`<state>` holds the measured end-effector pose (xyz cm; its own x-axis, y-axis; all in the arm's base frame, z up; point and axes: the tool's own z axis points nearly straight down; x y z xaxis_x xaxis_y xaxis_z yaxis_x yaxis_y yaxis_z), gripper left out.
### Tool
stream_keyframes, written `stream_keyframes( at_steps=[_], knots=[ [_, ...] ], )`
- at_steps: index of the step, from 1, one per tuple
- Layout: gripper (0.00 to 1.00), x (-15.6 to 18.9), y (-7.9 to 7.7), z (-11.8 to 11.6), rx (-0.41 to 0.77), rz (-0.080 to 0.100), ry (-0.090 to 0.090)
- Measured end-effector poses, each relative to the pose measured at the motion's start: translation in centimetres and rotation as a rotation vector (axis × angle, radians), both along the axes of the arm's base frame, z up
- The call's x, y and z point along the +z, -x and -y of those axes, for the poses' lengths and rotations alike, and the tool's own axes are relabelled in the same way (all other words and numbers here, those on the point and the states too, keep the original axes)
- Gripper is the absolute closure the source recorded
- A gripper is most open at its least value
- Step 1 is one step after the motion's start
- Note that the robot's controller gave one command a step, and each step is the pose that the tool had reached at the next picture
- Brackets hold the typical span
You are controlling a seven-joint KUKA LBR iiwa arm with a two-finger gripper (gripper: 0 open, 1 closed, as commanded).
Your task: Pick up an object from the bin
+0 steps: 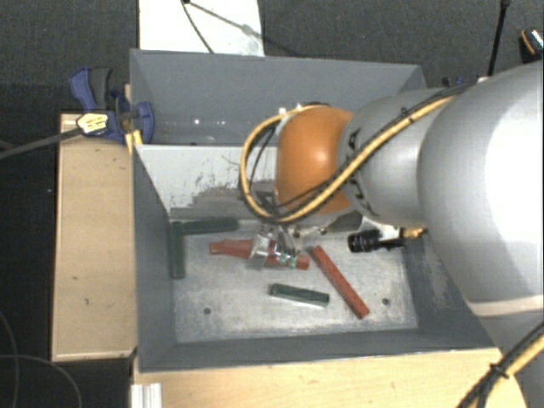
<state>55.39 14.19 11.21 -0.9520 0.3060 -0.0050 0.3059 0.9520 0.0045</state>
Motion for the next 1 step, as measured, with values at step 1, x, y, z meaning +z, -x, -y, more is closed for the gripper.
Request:
stream_keyframes(
  at_steps=[1],
  knots=[
    [1.00,5.06,-0.14,-0.02,0.003,0.000,0.000]
  ],
)
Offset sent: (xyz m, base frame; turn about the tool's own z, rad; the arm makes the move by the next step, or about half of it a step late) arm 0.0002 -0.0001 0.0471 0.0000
